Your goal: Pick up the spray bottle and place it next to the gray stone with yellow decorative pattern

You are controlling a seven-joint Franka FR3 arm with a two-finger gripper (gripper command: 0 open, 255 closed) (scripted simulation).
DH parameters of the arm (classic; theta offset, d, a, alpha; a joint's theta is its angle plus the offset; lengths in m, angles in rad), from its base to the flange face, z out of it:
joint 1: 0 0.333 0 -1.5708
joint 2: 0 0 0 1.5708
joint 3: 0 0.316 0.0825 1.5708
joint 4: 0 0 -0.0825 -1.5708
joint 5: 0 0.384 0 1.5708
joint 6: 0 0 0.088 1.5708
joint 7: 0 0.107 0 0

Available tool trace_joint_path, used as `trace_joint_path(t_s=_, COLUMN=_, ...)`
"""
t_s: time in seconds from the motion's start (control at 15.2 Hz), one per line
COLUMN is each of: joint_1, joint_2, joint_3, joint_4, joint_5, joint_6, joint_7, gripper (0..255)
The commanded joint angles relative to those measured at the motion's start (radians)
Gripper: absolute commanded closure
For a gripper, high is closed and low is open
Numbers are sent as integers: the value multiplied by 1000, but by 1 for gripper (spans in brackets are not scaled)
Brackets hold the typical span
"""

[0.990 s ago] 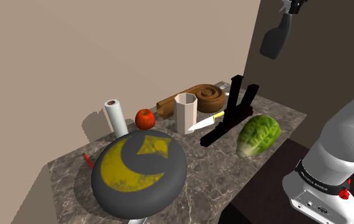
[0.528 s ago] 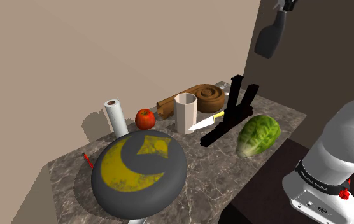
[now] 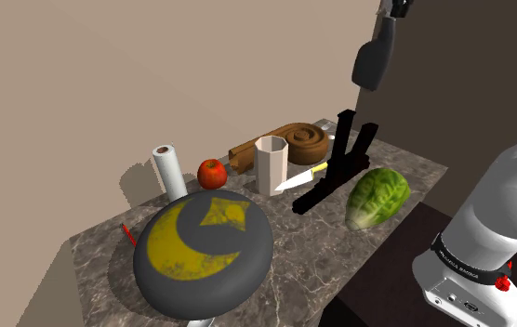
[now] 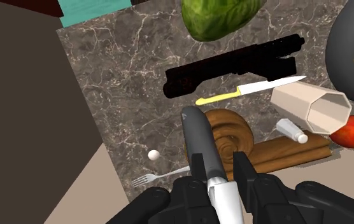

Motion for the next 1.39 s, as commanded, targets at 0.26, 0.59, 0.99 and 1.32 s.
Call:
trace_joint_path(t_s=0.26, joint_1=37, joint_2=-41, joint_3=121, joint_4=-56, joint_5=30, joint_6=15, joint_7=163, gripper=255)
trace_joint_path(t_s=0.59, joint_1=69, joint_2=-41, joint_3=216, joint_4=-65, joint_5=64, joint_6=25, joint_7=291, gripper=255)
trace_joint_path(t_s=0.99, joint_1=109, joint_2=-6, joint_3=327, joint_4=-38, joint_5=101, joint_6=39, joint_7=441, gripper=255)
trace_joint_path(t_s=1.32, joint_1=144, joint_2=53, joint_3=417, joint_4=17, joint_5=121, joint_6=49, joint_7=566, gripper=255)
